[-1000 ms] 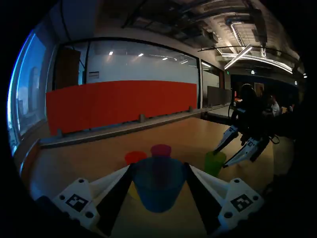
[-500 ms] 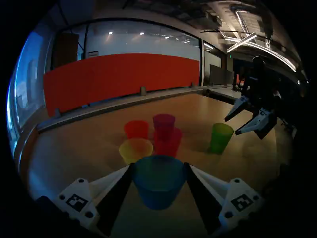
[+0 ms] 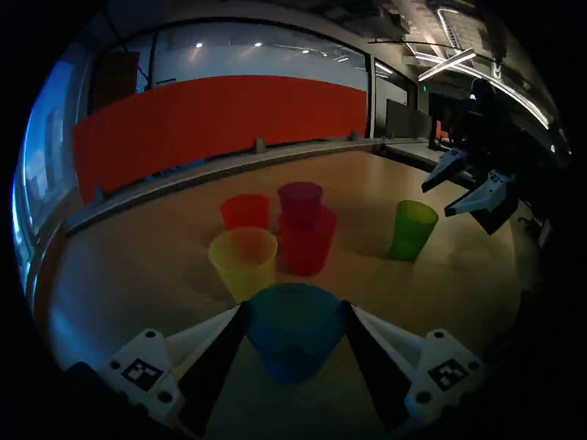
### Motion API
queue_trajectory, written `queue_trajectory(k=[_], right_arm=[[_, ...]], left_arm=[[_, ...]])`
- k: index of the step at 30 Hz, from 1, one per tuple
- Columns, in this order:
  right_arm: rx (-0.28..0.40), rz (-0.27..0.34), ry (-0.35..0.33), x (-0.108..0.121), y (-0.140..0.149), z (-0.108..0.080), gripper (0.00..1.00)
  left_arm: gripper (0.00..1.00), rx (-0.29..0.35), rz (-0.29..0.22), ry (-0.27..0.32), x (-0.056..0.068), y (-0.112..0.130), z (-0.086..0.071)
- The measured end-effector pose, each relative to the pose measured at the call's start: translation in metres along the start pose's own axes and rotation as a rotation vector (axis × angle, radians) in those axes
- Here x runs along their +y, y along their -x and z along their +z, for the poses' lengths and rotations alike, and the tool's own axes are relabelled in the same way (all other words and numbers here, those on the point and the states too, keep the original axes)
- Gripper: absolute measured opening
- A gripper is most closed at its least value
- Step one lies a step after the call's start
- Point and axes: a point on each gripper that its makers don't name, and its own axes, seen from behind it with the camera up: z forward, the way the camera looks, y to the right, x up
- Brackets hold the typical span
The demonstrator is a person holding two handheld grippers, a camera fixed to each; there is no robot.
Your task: Pour water
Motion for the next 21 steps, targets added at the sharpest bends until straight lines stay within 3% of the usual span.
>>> queue_trajectory(k=[21], right_arm=[[0.012, -0.007, -0.002, -0.004, -0.006, -0.001, 1.00]], left_arm=[[0.92, -0.022, 0.007, 0.009, 0.001, 0.012, -0.013]])
